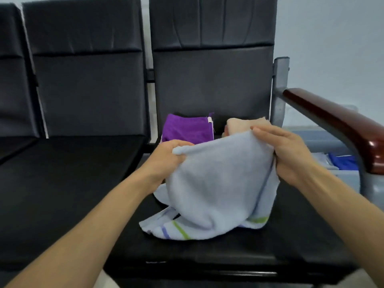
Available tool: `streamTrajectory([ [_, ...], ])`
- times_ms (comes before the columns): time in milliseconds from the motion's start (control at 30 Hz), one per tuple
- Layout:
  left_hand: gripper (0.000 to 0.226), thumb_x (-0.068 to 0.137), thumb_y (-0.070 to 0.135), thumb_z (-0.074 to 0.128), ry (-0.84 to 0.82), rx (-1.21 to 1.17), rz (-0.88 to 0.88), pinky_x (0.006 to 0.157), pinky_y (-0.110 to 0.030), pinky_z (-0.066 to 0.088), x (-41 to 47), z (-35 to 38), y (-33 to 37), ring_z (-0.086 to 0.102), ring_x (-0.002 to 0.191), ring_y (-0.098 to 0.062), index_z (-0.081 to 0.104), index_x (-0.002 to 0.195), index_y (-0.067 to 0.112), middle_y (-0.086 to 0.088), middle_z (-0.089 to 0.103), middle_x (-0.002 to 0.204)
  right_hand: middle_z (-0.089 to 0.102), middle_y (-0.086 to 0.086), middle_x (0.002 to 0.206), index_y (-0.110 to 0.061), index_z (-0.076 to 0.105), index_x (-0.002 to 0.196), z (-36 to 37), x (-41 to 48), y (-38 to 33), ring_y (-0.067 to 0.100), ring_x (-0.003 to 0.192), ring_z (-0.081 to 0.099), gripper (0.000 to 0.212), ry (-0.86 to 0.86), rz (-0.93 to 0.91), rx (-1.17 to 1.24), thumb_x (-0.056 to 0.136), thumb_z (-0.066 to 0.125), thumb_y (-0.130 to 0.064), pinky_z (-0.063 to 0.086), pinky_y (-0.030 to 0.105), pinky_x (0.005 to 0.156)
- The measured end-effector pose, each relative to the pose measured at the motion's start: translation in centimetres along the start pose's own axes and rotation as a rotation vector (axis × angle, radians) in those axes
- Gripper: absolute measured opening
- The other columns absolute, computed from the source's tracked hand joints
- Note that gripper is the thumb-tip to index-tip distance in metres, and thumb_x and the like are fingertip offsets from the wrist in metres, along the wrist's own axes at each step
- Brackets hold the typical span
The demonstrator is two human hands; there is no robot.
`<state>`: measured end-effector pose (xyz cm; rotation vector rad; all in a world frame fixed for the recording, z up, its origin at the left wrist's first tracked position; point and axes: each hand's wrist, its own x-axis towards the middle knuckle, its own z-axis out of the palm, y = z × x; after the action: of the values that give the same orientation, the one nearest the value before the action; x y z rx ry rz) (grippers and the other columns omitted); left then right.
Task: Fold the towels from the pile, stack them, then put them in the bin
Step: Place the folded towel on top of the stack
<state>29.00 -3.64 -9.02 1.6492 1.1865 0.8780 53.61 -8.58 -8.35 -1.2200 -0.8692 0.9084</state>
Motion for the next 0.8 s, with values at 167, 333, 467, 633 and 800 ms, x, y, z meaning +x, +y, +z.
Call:
streamTrajectory([
  [167,0.027,0.096,0.005,0.053,0.145,-0.123,0.003,0.084,-0.037,0.057,0.2,0.0,-0.7,0.065,0.103,-0.021,0.070,0.104,0.024,-0.001,0.069,0.109,0.072,0.001,0.105,-0.022,0.076,0.081,-0.6,0.0,0.9,0.020,0.110,0.063,0.011,0.123,-0.023,0.023,0.079,0.077,-0.011,0.049,0.030,0.096],
  [333,0.029,0.095,0.002,0.053,0.144,-0.434,-0.090,0.070,-0.029,0.053,0.2,-1.8,-1.0,0.065,0.102,-0.022,0.071,0.100,0.024,-0.007,0.067,0.116,0.068,0.005,0.110,-0.018,0.073,0.097,-1.2,-0.1,1.0,0.024,0.106,0.063,0.028,0.061,0.113,0.021,0.076,0.075,0.000,0.054,0.032,0.088],
  [467,0.021,0.090,0.005,0.064,0.378,-0.448,-0.125,0.087,-0.038,0.054,0.8,-2.8,-1.8,0.062,0.109,-0.025,0.073,0.090,0.024,-0.008,0.066,0.118,0.071,0.002,0.098,-0.021,0.074,0.084,-1.3,0.0,1.2,0.024,0.100,0.065,0.016,0.115,-0.051,-0.210,0.073,0.082,-0.014,0.055,0.040,0.090],
  [633,0.020,0.090,0.004,0.064,0.579,-0.514,-0.167,0.094,-0.034,0.053,1.2,-3.4,-2.3,0.064,0.105,-0.020,0.073,0.093,0.022,-0.006,0.068,0.114,0.068,0.003,0.100,-0.016,0.075,0.093,-1.4,0.2,1.3,0.021,0.093,0.063,0.027,-0.035,0.075,-0.321,0.068,0.085,-0.017,0.054,0.034,0.083],
  [800,0.032,0.093,-0.004,0.053,0.698,-0.643,-0.276,0.089,-0.027,0.054,1.3,-4.4,-2.1,0.065,0.099,-0.016,0.073,0.109,0.016,-0.003,0.067,0.113,0.068,0.002,0.110,-0.018,0.074,0.098,-1.5,0.3,1.2,0.026,0.108,0.062,0.032,-0.036,0.082,-0.033,0.071,0.079,-0.002,0.052,0.041,0.095],
])
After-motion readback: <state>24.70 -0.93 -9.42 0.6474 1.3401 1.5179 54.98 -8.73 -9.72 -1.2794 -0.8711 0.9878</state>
